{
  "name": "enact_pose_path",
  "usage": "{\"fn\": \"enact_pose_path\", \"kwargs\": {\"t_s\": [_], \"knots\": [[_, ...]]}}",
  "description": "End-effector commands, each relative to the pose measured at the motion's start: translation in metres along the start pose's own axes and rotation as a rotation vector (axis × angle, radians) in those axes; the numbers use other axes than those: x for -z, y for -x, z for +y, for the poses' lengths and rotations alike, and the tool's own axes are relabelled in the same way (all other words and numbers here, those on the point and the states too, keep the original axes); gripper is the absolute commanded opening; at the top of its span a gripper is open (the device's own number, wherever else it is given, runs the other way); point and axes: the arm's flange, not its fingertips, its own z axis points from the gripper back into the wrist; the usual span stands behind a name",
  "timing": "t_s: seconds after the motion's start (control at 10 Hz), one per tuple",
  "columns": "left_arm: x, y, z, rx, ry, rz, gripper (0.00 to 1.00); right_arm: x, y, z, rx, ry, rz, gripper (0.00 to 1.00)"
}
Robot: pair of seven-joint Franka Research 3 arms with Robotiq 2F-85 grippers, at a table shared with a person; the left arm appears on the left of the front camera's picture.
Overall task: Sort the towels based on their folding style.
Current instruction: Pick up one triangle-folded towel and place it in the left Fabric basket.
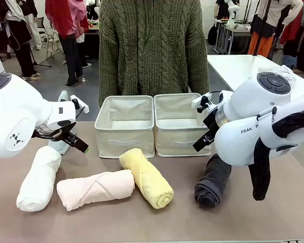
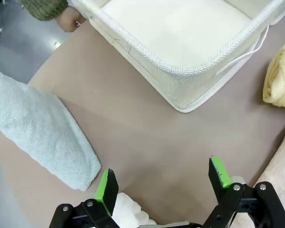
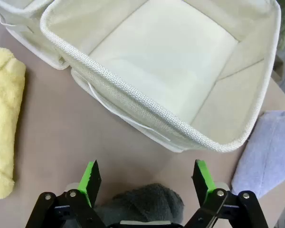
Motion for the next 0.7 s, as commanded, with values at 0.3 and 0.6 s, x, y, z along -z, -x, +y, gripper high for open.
{"fn": "enact_pose_path", "kwargs": {"t_s": [0.3,0.6], "knots": [[0.0000,0.0000,0.0000,0.000,0.000,0.000,1.00,0.0000,0.0000,0.0000,0.000,0.000,0.000,1.00],[0.0000,0.0000,0.0000,0.000,0.000,0.000,1.00,0.0000,0.0000,0.0000,0.000,0.000,0.000,1.00]]}}
